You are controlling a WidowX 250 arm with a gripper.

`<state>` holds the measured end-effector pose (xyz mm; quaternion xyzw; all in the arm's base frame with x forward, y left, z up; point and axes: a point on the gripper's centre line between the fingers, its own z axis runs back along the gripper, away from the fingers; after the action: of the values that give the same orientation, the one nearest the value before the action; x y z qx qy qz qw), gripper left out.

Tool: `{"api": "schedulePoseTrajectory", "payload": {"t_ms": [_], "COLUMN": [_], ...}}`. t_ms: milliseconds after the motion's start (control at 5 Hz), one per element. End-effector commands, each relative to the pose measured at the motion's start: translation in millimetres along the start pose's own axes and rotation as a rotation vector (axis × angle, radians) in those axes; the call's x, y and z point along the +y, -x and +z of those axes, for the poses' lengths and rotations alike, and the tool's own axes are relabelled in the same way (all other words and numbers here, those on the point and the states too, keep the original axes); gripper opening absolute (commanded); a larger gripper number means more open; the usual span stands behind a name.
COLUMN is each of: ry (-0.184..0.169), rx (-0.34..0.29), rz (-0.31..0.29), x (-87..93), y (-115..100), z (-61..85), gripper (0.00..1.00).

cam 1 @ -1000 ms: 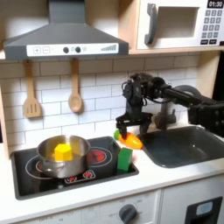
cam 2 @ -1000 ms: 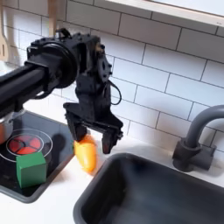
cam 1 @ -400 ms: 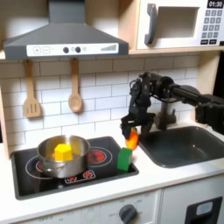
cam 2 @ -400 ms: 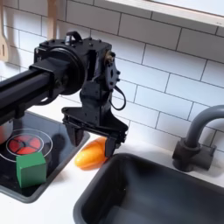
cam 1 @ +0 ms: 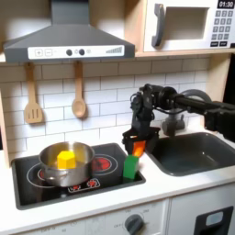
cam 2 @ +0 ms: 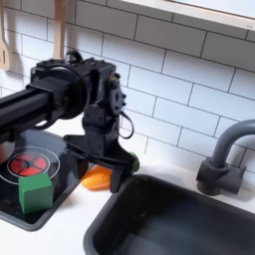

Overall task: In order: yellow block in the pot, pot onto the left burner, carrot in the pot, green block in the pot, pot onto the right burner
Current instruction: 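Put the carrot in the pot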

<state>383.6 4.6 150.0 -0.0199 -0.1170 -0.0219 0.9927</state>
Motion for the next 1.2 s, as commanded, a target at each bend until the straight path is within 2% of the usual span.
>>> {"api": "schedulePoseTrajectory", "payload": {"t_ms": [0,400,600,1000], "ry": [0.043,0.077,0.078,0.115], "rx": [0.0,-0.022,-0.043,-0.04], "rz": [-0.094,-0.119,-0.164,-0.318], "x": [11.2,12.3,13.1,9.5], "y": [6.9,0.7,-3.4,-7.9], "z": [-1.1,-4.5,3.6,6.8], "gripper": [1.0,1.0,1.0,1.0]}}
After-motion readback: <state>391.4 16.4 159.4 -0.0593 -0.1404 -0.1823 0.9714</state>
